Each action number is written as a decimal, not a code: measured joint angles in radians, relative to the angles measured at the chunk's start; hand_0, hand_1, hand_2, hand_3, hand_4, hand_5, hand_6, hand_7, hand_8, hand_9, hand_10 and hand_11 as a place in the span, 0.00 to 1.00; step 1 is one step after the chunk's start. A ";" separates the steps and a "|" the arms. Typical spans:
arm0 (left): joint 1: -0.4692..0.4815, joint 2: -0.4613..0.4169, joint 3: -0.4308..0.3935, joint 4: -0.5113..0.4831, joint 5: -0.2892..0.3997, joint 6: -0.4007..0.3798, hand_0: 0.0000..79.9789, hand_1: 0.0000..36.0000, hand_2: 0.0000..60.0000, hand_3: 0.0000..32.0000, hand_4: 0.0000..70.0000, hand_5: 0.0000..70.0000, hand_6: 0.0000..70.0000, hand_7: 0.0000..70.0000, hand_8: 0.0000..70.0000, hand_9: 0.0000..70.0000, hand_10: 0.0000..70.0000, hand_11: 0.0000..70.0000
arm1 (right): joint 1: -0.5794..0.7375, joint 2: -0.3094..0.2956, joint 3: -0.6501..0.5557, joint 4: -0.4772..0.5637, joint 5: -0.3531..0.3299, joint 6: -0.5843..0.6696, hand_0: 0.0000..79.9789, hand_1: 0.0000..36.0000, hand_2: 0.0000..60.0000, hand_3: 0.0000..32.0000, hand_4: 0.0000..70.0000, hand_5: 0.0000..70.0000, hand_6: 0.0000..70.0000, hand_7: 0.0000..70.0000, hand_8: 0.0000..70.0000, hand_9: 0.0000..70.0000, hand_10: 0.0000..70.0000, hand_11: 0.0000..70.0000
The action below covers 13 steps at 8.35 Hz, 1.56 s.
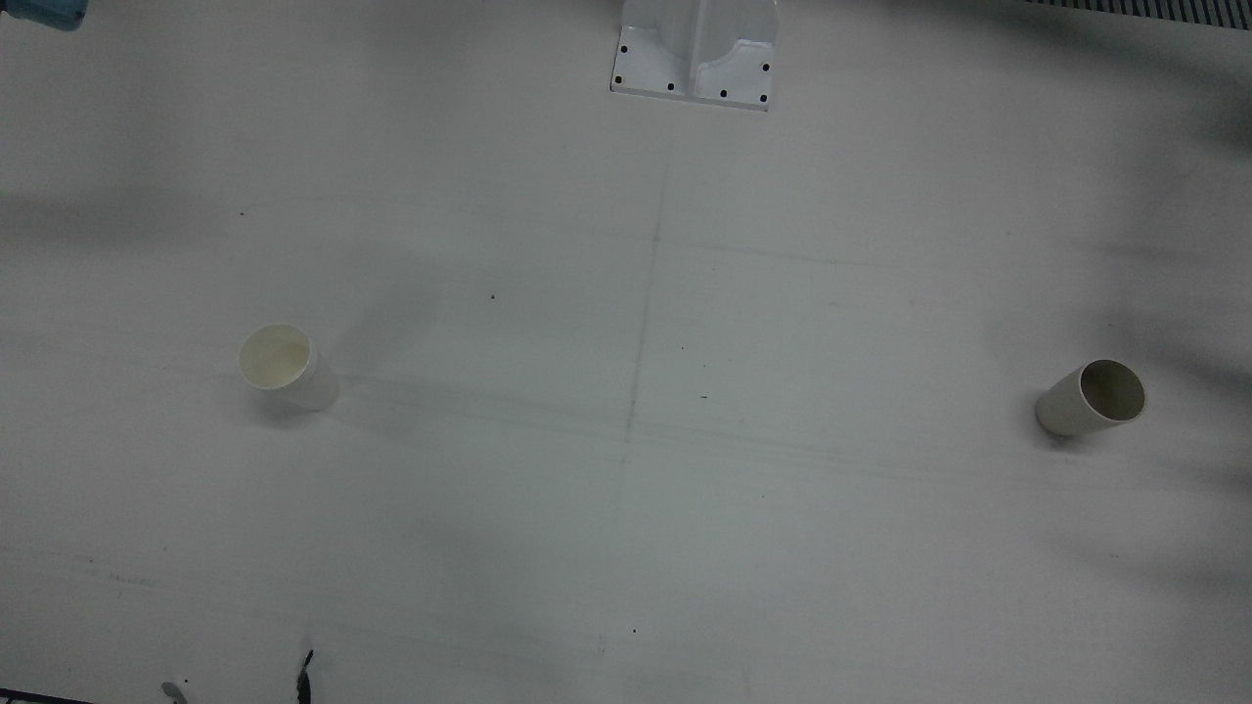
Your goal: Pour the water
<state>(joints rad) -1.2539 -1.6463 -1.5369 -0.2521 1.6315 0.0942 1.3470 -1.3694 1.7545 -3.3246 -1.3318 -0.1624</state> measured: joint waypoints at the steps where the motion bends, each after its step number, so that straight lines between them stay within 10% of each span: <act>1: 0.000 0.006 0.004 -0.012 0.000 0.000 0.43 0.09 0.01 0.05 0.10 0.09 0.06 0.25 0.00 0.05 0.02 0.03 | -0.002 -0.011 0.005 0.017 0.002 0.001 0.24 0.00 0.11 0.00 0.38 0.27 0.04 0.00 0.00 0.00 0.00 0.00; 3: 0.004 0.022 0.051 -0.051 -0.003 0.003 0.48 0.24 0.20 0.02 0.07 0.13 0.08 0.28 0.00 0.05 0.00 0.00 | 0.010 -0.051 0.013 0.056 -0.002 -0.015 0.31 0.10 0.26 0.00 0.40 0.31 0.05 0.00 0.00 0.00 0.00 0.00; 7: 0.005 -0.015 0.035 -0.170 -0.037 0.007 0.47 0.08 0.00 0.00 0.14 0.14 0.09 0.29 0.00 0.05 0.01 0.03 | 0.069 -0.081 0.021 0.136 -0.067 -0.043 0.49 0.26 0.37 0.00 0.47 0.30 0.07 0.00 0.00 0.00 0.00 0.00; 9: 0.006 -0.024 -0.090 -0.068 -0.030 0.005 0.49 0.07 0.00 0.00 0.15 0.12 0.08 0.26 0.00 0.05 0.02 0.03 | 0.150 -0.112 0.088 0.152 -0.206 -0.042 0.47 0.24 0.39 0.00 0.42 0.31 0.07 0.00 0.00 0.00 0.00 0.00; 13: 0.026 0.067 -0.274 0.145 0.025 -0.018 0.45 0.04 0.00 0.00 0.15 0.10 0.08 0.28 0.03 0.09 0.04 0.06 | 0.192 -0.379 0.225 0.195 -0.252 -0.036 0.53 0.35 0.48 0.00 0.45 0.38 0.10 0.04 0.00 0.00 0.00 0.00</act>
<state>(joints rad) -1.2281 -1.5796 -1.8111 -0.1072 1.6561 0.0764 1.5392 -1.7482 1.9794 -3.1294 -1.5838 -0.1982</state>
